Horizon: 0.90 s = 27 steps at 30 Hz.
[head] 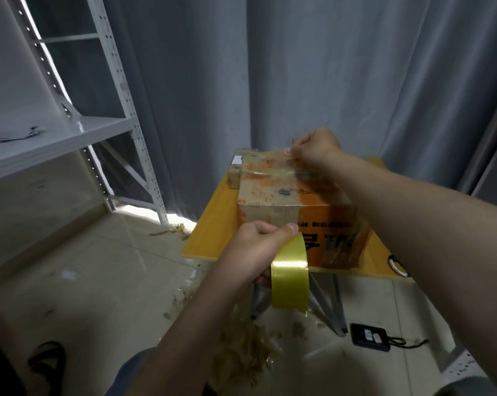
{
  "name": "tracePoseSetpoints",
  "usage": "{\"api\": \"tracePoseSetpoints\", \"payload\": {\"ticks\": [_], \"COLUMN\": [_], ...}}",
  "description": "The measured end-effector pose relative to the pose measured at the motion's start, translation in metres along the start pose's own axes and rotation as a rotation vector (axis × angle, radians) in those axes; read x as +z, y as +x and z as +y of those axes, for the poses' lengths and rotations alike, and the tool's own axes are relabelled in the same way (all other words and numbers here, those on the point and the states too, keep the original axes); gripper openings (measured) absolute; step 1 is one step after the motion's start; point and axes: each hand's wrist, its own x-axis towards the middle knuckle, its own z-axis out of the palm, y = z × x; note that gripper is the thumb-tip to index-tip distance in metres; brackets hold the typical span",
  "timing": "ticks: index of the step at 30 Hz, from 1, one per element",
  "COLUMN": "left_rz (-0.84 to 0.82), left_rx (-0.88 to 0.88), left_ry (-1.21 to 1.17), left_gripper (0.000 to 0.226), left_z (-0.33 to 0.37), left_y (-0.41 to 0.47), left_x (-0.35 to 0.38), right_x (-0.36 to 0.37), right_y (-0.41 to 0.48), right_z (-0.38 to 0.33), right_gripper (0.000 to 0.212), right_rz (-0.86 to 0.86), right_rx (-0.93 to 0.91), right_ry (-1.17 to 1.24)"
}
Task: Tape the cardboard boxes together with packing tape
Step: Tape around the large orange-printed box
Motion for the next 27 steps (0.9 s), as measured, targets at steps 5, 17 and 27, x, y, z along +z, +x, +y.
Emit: {"api": "tracePoseSetpoints", "payload": {"ticks": [5,17,27], "left_rz": [0.031,0.027,0.065], "left_rx": [0.013,-0.006,-0.023], "left_ry": [0.047,-0.046,-0.090], "left_gripper": [0.044,0.042,0.032], "left_z": [-0.007,-0.015,-0.018], "left_y": [0.004,0.013,0.019], "left_x": [0.002,0.004,0.012], "right_x": [0.014,0.010,0.046], "right_y": [-0.003,-0.038,-0.071], "right_z": [0.015,-0.013,-0.012], "right_gripper": [0.022,0.050,0.085], "right_rz": [0.000,0.001,-0.444], "right_rx": [0.026,-0.187,-0.136], "right_ry": [-0.233,-0.474,-0.643]}}
